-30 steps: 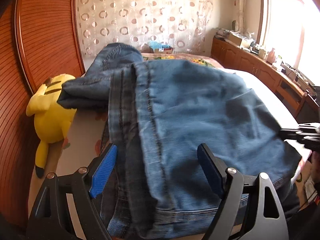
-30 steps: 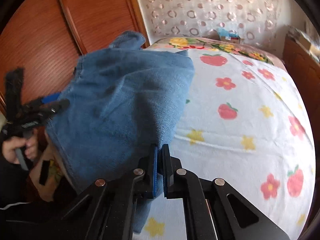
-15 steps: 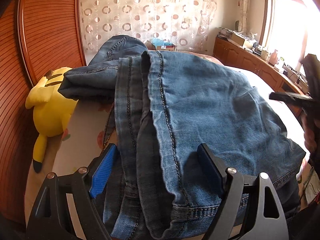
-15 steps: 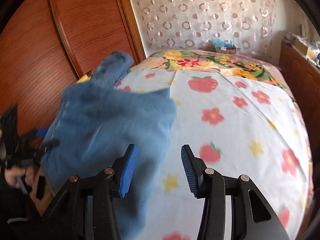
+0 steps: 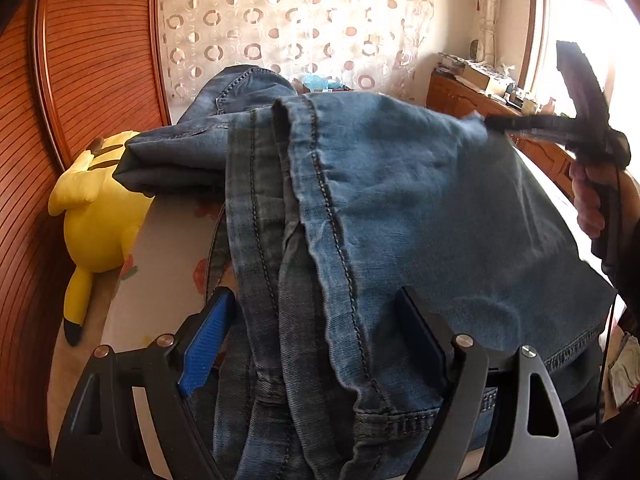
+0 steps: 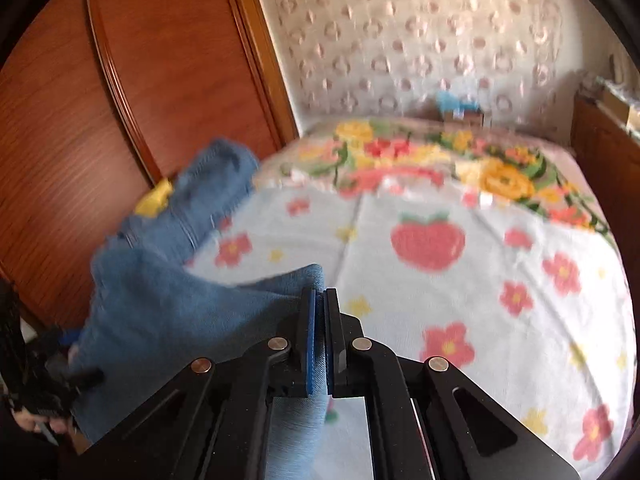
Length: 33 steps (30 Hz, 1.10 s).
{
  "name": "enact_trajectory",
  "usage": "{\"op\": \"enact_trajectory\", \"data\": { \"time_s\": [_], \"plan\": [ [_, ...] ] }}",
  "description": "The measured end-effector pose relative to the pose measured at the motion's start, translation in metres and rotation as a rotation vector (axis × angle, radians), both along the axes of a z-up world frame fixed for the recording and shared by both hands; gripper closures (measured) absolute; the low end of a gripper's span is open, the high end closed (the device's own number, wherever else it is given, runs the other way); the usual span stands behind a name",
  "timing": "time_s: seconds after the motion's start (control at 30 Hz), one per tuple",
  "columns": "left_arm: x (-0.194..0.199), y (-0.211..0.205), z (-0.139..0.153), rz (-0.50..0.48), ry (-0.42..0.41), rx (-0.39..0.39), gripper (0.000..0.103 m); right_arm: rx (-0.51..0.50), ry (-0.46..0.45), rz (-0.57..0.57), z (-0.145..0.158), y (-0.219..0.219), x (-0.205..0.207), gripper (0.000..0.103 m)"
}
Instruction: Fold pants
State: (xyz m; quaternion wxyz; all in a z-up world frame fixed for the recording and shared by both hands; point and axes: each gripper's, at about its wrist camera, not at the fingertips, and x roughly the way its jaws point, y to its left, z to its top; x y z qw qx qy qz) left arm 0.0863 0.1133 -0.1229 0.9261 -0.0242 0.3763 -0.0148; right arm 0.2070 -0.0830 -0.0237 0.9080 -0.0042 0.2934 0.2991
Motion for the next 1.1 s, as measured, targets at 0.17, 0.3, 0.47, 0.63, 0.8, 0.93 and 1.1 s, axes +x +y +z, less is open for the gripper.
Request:
{"op": "enact_trajectory", "data": {
  "time_s": [0.17, 0.3, 0.47, 0.63, 0.8, 0.93, 1.1],
  "plan": [
    [0.0, 0.0, -0.001, 0.002, -0.001, -0.004, 0.02, -0.02, 0.012, -0.024, -0.005, 0.004, -0.006, 0.099],
    [0.0, 0.001, 0.001, 0.004, 0.0, 0.002, 0.02, -0.036, 0.058, -0.037, -0.016, -0.005, -0.013, 0.076],
    [-0.005, -0.003, 0.007, 0.003, -0.011, 0.012, 0.02, -0.047, 0.062, -0.015, -0.018, -0.019, -0.052, 0.056],
    [-0.013, -0.013, 0.02, -0.002, -0.05, 0.025, 0.02, -0.037, 0.07, -0.014, -0.014, -0.037, -0.106, 0.048],
    [-0.021, -0.025, 0.037, -0.021, -0.093, 0.037, 0.02, -0.046, 0.084, -0.03, -0.02, -0.051, -0.15, 0.042],
    [-0.027, -0.036, 0.048, -0.043, -0.121, 0.035, 0.02, -0.058, 0.1, -0.053, -0.029, -0.058, -0.166, 0.04],
    [-0.03, -0.052, 0.042, -0.088, -0.112, 0.03, 0.02, -0.031, 0.14, -0.05, -0.037, -0.063, -0.172, 0.04]
  ]
}}
